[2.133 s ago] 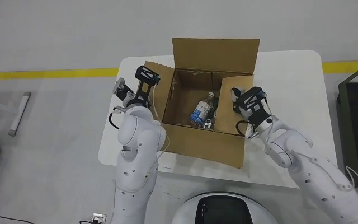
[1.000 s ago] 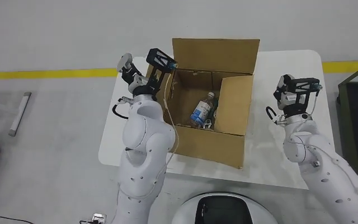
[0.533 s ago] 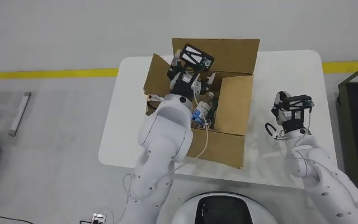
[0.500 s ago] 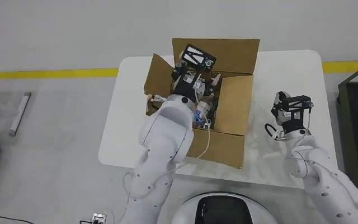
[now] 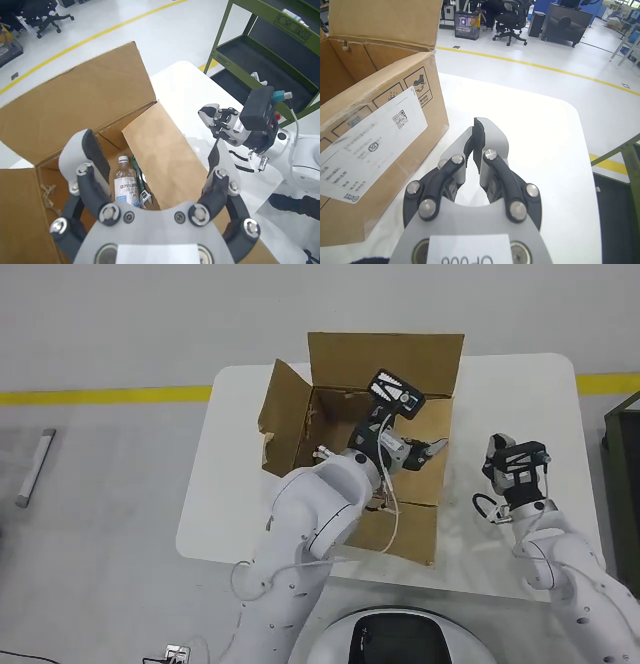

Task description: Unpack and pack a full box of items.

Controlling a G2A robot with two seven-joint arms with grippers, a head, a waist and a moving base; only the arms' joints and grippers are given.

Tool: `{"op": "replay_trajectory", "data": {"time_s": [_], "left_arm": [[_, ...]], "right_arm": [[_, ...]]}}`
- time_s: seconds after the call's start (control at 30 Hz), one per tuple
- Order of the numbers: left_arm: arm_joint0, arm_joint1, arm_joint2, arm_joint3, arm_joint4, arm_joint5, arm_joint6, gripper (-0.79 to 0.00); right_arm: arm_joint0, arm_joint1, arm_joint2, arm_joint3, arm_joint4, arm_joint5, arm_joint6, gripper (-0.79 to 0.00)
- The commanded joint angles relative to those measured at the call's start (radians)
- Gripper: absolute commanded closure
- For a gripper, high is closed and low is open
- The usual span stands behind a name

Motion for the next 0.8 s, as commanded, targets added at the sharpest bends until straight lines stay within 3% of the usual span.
{"op": "replay_trajectory", "data": {"time_s": [0.0,0.37,0.57,0.77], "left_arm": [[0.0,0.0,0.0,0.0,0.0,0.0,0.0,-0.785],[0.096,-0.019,-0.058,0.107,-0.297,0.347,0.024,-0.785],[0.106,-0.016,-0.067,0.168,-0.325,0.372,0.028,-0.785],[0.111,-0.018,-0.092,0.2,-0.469,0.4,0.024,-0.785]], "right_arm": [[-0.002,-0.002,0.0,-0.003,0.001,0.009,0.002,0.0],[-0.011,-0.014,-0.011,-0.011,-0.007,0.007,0.004,0.0],[-0.015,-0.019,-0.016,-0.014,-0.017,-0.01,0.01,0.0],[-0.017,-0.024,-0.028,-0.014,-0.024,-0.032,0.015,0.0]]}}
